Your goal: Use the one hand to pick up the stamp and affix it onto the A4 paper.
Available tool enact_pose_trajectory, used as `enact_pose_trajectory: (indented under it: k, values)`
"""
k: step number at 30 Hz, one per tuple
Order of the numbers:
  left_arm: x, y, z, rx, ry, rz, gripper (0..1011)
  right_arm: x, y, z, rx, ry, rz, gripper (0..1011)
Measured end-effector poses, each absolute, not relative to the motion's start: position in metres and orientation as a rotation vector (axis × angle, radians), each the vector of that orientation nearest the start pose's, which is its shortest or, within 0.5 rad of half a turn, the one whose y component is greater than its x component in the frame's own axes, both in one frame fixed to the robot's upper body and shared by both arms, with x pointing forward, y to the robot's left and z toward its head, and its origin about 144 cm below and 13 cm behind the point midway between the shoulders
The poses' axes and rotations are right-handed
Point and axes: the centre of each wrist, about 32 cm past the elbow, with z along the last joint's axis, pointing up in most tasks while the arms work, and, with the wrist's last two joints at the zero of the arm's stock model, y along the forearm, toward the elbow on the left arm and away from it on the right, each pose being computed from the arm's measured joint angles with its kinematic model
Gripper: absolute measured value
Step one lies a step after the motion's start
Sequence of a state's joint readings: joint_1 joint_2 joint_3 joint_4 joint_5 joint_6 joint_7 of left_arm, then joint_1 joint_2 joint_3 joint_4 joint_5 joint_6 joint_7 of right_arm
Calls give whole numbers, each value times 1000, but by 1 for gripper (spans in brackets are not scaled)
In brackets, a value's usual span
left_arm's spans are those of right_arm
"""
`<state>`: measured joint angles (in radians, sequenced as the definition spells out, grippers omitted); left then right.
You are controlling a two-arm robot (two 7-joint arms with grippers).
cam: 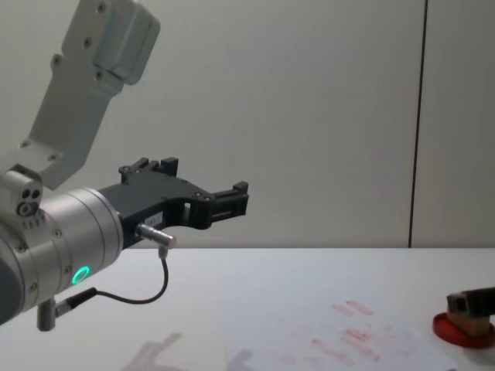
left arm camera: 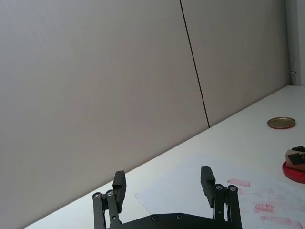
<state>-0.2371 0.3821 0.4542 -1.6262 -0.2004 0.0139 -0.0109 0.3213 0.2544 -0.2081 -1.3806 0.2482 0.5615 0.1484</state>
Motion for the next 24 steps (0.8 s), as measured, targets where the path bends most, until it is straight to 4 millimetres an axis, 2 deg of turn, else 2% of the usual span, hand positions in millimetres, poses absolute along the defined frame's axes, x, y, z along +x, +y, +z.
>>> enact_pose_trajectory:
  k: [6,14,24]
  values:
    - [492,198,1204,61,-268,1124,993,541,-253,1201,-375,280,-1269,216]
    - [492,198,1204,61,-268,1124,993,538,-249,1228,-321,199,-1252,217]
    - [492,198,1204,61,-268,1124,993,537,-234,1243,-305,144,-1196,216]
